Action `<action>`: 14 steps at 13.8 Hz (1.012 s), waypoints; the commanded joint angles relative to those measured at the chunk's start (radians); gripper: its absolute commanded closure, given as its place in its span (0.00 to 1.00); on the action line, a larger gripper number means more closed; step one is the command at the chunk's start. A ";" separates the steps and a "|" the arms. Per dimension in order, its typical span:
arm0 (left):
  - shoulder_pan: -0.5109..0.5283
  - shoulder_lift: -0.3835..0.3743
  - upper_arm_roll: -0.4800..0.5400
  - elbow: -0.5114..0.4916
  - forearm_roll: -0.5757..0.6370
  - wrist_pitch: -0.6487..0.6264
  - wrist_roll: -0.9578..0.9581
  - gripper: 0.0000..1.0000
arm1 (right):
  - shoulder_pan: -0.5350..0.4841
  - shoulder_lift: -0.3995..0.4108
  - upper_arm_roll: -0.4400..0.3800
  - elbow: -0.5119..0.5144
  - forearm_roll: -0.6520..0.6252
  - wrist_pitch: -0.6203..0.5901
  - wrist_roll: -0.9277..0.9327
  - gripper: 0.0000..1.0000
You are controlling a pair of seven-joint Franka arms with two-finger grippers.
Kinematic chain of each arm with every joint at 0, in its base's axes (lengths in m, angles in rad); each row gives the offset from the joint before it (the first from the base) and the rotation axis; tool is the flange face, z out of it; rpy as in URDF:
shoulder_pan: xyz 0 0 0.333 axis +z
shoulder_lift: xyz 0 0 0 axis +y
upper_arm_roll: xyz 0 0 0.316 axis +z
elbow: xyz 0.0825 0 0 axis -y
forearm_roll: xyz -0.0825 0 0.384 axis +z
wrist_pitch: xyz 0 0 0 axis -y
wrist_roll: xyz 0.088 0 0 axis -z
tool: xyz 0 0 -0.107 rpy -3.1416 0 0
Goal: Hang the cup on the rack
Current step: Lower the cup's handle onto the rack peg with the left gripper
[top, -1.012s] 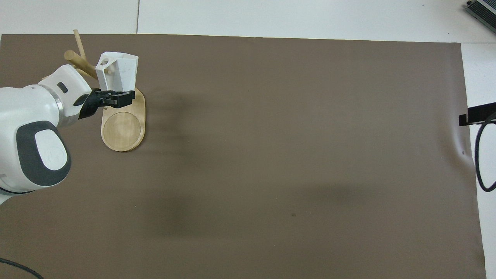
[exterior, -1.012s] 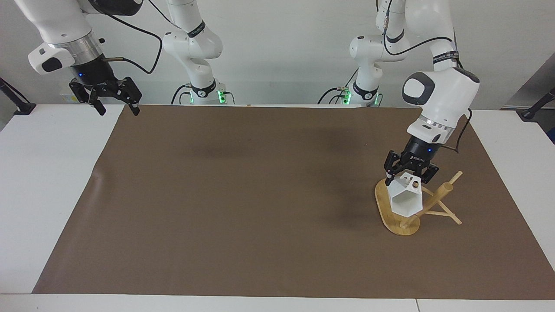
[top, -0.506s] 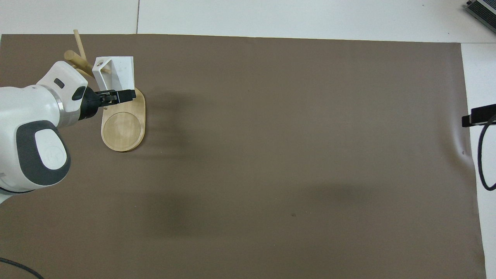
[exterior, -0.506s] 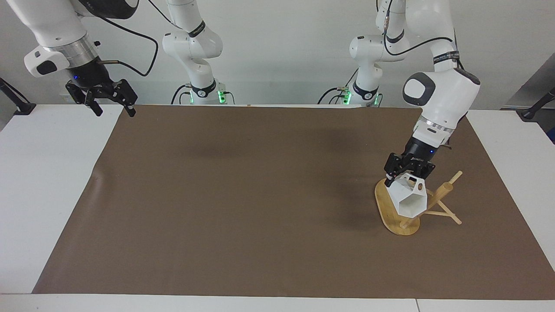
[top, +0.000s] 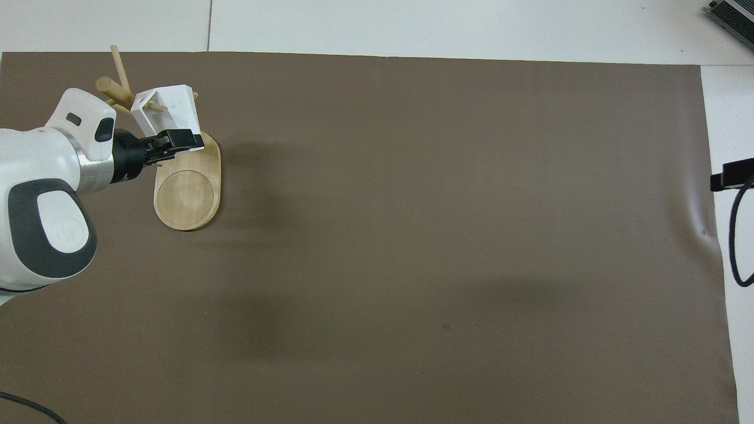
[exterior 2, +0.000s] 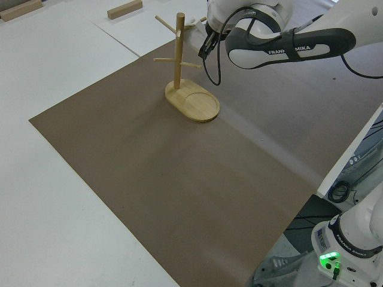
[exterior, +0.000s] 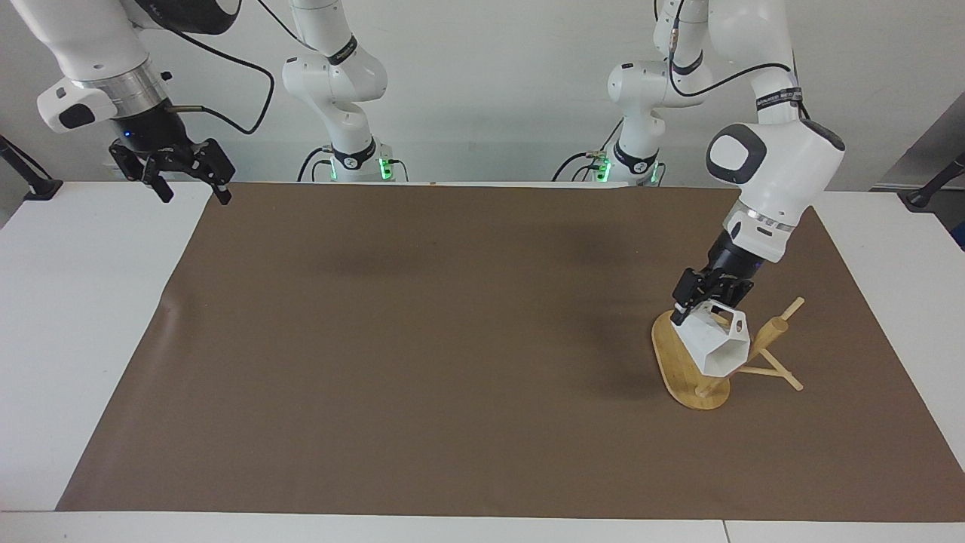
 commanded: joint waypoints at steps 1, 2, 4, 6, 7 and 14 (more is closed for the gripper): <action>0.016 0.012 -0.008 0.020 -0.024 -0.032 -0.045 1.00 | 0.003 -0.014 0.016 -0.025 -0.050 0.025 0.001 0.00; 0.015 0.012 -0.008 0.022 -0.024 -0.036 -0.058 1.00 | 0.003 -0.014 0.016 -0.025 -0.050 0.025 0.001 0.00; 0.012 0.012 -0.010 0.023 -0.024 -0.040 -0.071 1.00 | 0.003 -0.014 0.016 -0.027 -0.047 0.025 0.001 0.00; 0.006 0.012 -0.010 0.025 -0.024 -0.042 -0.068 0.00 | 0.003 -0.014 0.016 -0.025 -0.046 0.025 0.002 0.00; 0.004 0.012 -0.010 0.025 -0.024 -0.040 -0.070 0.00 | 0.003 -0.014 0.016 -0.025 -0.041 0.025 0.002 0.00; 0.019 -0.006 -0.002 0.083 0.011 -0.199 -0.072 0.00 | 0.000 -0.014 0.013 -0.025 -0.032 0.023 0.002 0.00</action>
